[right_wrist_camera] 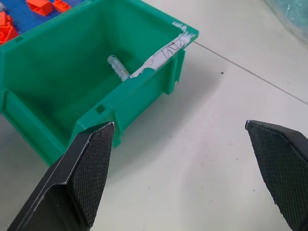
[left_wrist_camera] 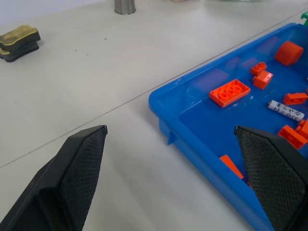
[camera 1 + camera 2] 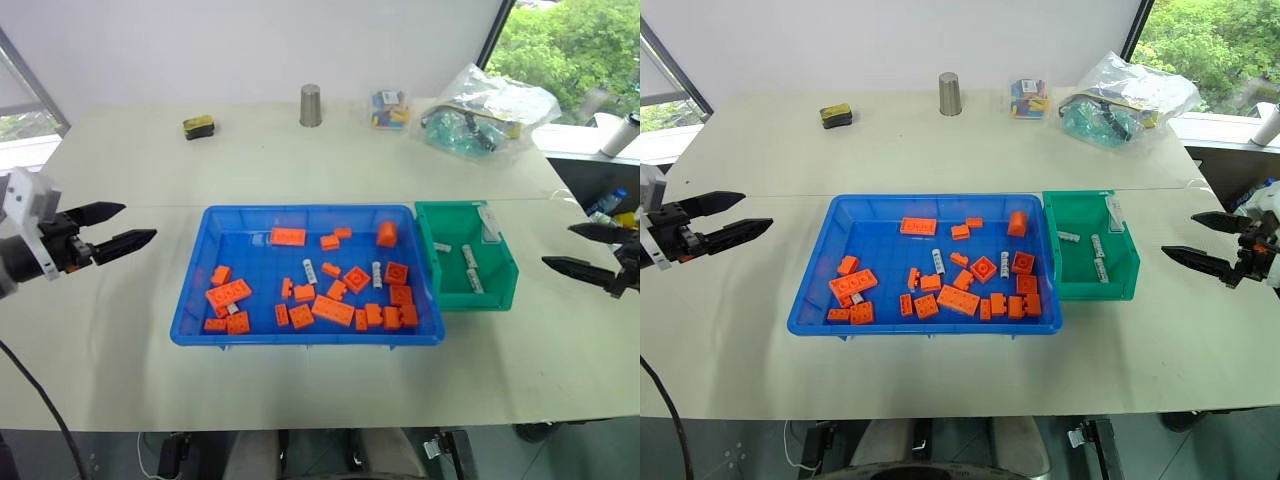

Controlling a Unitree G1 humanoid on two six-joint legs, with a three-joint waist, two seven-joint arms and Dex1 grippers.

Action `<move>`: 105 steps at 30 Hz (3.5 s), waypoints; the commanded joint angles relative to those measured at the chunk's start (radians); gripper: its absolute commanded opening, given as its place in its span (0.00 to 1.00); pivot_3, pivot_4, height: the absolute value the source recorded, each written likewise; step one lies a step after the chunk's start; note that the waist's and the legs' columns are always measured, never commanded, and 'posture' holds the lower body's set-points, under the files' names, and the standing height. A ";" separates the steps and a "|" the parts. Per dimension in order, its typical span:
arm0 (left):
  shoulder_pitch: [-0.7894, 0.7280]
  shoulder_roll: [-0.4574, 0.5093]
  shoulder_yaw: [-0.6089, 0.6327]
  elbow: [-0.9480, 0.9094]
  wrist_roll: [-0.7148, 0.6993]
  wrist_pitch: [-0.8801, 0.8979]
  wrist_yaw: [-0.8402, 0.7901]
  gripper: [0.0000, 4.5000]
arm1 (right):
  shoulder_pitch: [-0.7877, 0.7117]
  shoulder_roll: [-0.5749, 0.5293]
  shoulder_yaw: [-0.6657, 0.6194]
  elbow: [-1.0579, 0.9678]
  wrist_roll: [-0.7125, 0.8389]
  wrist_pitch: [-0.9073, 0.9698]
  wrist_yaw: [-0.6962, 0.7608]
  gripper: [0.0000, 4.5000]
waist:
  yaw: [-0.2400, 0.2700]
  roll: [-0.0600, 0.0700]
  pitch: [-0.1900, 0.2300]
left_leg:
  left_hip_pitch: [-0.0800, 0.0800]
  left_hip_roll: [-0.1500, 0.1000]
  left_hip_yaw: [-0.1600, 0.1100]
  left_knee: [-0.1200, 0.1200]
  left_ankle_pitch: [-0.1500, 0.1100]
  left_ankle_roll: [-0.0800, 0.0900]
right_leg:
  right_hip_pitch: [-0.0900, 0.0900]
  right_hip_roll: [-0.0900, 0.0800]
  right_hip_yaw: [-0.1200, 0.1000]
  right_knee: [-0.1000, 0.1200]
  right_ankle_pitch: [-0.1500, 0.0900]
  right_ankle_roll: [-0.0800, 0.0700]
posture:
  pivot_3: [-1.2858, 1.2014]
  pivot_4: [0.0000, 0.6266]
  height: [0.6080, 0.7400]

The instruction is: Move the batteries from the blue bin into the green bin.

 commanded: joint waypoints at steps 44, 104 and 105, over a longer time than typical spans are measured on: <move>0.235 0.091 0.107 -0.208 -0.081 0.069 -0.195 0.99 | -0.724 1.077 0.882 0.142 -0.400 -0.162 -0.159 1.00 | -0.027 -0.002 0.001 | -0.004 0.000 -0.001 0.000 0.001 -0.002 | -0.011 -0.001 -0.001 0.011 0.000 -0.001 | 0.52 0.24 1.00; 0.124 0.058 0.004 -0.190 -0.075 0.053 -0.153 1.00 | -0.633 1.194 0.824 -0.099 -0.419 0.312 -0.288 0.91 | -0.052 -0.003 0.001 | -0.004 -0.001 -0.003 -0.004 0.002 -0.004 | -0.012 -0.005 -0.003 0.011 0.000 -0.003 | 0.52 0.24 1.00; 0.119 0.060 0.003 -0.186 -0.073 0.053 -0.155 1.00 | -0.626 1.192 0.842 -0.094 -0.427 0.307 -0.290 0.91 | -0.052 -0.003 0.001 | -0.004 -0.001 -0.003 -0.004 0.002 -0.004 | -0.012 -0.005 -0.003 0.011 0.000 -0.003 | 0.52 0.24 1.00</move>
